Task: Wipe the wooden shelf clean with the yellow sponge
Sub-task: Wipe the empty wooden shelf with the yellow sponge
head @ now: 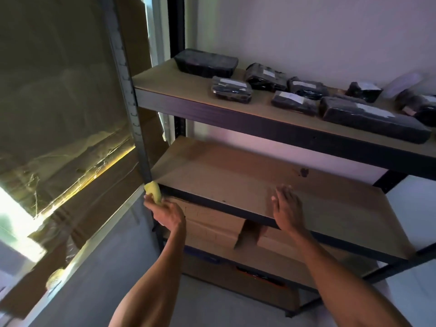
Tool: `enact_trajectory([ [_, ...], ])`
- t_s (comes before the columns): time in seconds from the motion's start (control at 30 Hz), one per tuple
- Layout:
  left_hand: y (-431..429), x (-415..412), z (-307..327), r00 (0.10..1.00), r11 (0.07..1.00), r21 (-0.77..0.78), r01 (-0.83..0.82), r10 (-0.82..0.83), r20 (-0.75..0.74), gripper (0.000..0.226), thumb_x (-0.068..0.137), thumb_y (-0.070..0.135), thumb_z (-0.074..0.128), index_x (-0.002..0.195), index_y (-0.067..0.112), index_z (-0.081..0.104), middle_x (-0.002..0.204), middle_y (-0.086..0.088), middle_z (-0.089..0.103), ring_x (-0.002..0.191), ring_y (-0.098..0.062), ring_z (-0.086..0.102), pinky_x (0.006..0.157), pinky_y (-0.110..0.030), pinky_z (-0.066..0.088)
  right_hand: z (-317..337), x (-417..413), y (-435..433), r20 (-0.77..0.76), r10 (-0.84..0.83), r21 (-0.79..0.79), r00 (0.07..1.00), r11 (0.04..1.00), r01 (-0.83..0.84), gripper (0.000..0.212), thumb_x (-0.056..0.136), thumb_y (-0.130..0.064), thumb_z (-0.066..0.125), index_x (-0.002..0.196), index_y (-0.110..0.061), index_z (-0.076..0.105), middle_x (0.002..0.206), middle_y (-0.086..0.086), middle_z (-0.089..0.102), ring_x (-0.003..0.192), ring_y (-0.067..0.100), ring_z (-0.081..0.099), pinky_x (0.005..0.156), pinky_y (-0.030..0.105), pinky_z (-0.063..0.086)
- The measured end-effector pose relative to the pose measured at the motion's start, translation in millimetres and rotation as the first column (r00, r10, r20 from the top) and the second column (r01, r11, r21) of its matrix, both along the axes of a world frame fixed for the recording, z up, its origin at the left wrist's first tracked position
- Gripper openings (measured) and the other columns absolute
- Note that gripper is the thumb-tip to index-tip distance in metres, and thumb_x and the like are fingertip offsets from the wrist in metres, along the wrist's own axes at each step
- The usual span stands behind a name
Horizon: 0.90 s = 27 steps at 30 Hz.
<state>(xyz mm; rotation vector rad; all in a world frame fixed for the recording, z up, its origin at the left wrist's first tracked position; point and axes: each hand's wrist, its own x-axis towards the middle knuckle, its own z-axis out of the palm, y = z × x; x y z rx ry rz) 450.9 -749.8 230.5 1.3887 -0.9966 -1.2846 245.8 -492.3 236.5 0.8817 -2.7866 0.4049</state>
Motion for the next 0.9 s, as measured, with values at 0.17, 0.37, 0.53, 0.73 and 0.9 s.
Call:
enact_trajectory([
  [0.17, 13, -46, -11, 0.995, 0.993, -0.067, 0.102, -0.102, 0.006, 0.055, 0.107, 0.020, 0.039, 0.158, 0.030, 0.021, 0.137, -0.018, 0.052, 0.119, -0.031, 0.054, 0.093, -0.030, 0.038, -24, -21, 11, 0.060, 0.037, 0.130, 0.998, 0.990, -0.045, 0.070, 0.093, -0.056, 0.003, 0.146, -0.023, 0.034, 0.157, 0.007, 0.030, 0.146, 0.028, 0.023, 0.115, 0.048, 0.023],
  [0.37, 130, -91, -39, 0.952, 0.899, -0.314, 0.305, -0.288, 0.102, 0.079, 0.092, -0.015, 0.036, 0.160, 0.018, 0.015, 0.168, 0.007, -0.004, 0.151, -0.002, -0.004, 0.124, -0.025, 0.008, -29, -27, 11, 0.130, 0.038, 0.086, 0.991, 0.995, -0.050, 0.061, 0.097, -0.053, 0.012, 0.150, -0.025, 0.027, 0.159, 0.005, 0.024, 0.148, 0.026, 0.017, 0.117, 0.048, 0.015],
  [0.53, 191, -104, -40, 0.953, 0.874, -0.396, 0.283, -0.302, 0.015, 0.068, 0.106, 0.016, 0.036, 0.160, 0.024, -0.005, 0.165, 0.015, -0.004, 0.140, -0.006, 0.035, 0.107, -0.032, 0.033, -32, -29, 16, 0.144, 0.066, 0.055, 0.987, 0.996, -0.075, 0.058, 0.098, -0.053, 0.018, 0.149, -0.027, 0.030, 0.159, 0.004, 0.026, 0.148, 0.022, 0.018, 0.118, 0.047, 0.017],
  [0.73, 95, -119, -40, 0.995, 0.985, -0.165, 0.045, -0.058, -0.077, 0.057, 0.109, 0.033, 0.030, 0.160, 0.028, 0.004, 0.168, -0.006, 0.002, 0.155, -0.022, 0.006, 0.125, -0.048, 0.011, -29, -32, 14, 0.162, 0.068, 0.072, 0.984, 0.994, -0.081, 0.052, 0.101, -0.046, 0.027, 0.149, -0.026, 0.028, 0.160, 0.005, 0.022, 0.148, 0.024, 0.016, 0.118, 0.049, 0.016],
  [0.9, 139, -136, -40, 0.990, 0.957, -0.267, 0.117, -0.132, -0.040, 0.046, 0.110, 0.029, 0.029, 0.156, 0.034, 0.029, 0.167, 0.009, 0.003, 0.154, -0.009, -0.004, 0.125, -0.037, 0.000, -31, -36, 15, 0.167, 0.075, 0.069, 0.983, 0.994, -0.087, 0.053, 0.101, -0.047, 0.024, 0.150, -0.027, 0.025, 0.160, 0.004, 0.020, 0.149, 0.024, 0.014, 0.119, 0.050, 0.014],
])
